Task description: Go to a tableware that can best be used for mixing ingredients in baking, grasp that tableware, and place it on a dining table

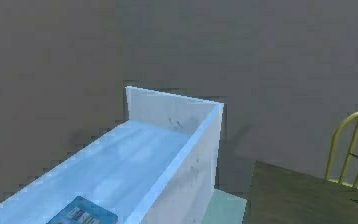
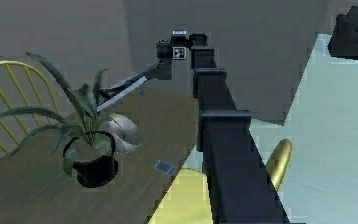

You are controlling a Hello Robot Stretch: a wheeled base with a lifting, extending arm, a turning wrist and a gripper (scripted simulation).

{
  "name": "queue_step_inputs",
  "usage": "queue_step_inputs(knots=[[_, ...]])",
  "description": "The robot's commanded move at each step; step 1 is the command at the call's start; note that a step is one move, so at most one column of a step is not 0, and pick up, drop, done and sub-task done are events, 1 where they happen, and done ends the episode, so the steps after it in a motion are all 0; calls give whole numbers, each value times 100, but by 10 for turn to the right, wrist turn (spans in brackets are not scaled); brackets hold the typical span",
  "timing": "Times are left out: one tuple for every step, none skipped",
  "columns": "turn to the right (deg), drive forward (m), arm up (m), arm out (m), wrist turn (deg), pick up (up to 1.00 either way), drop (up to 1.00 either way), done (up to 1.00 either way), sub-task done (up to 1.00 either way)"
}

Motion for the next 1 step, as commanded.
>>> queue_step_inputs(knots=[[0,0,0,0,0,0,0,100,0]])
